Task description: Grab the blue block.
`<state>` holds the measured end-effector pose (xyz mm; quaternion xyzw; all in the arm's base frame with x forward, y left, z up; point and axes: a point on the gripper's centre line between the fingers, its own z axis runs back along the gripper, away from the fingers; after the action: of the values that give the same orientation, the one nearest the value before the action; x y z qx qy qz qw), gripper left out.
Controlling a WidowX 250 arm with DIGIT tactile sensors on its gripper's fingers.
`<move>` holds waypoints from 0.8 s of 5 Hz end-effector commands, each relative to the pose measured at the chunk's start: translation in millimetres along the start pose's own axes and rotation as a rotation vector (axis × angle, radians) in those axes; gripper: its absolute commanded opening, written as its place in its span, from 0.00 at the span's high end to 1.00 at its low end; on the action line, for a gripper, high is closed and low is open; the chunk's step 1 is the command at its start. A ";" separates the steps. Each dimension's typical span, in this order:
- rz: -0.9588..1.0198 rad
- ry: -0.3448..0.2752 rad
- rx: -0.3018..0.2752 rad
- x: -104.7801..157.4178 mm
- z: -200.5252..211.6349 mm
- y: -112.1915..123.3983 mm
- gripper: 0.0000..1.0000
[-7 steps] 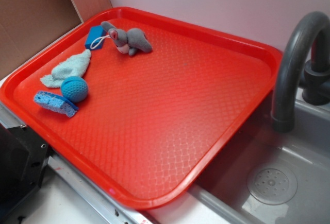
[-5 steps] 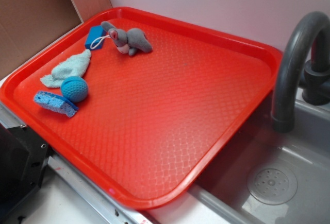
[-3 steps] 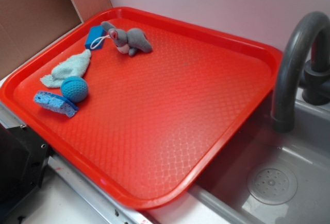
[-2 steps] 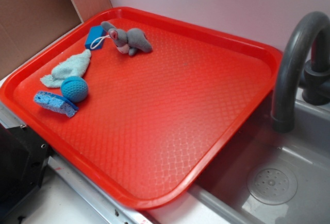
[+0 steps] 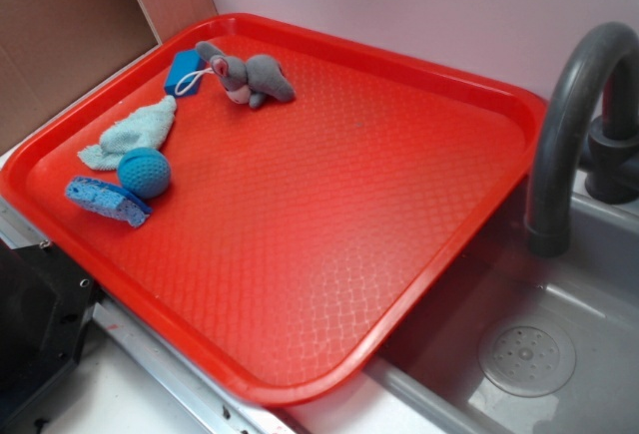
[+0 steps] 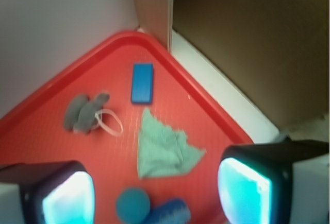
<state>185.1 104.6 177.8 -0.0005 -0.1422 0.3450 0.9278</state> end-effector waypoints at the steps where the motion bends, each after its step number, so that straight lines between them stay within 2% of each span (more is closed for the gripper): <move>1: -0.034 -0.077 0.036 40.2 -47.5 -1.8 0.00; 2: 0.059 -0.101 0.057 51.6 -69.4 -1.6 0.00; 3: 0.153 -0.165 0.092 61.3 -87.2 -2.0 0.00; 4: 0.185 -0.144 0.110 67.8 -110.2 -3.9 0.00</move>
<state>257.3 148.6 68.6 0.0635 -0.1507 0.4404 0.8828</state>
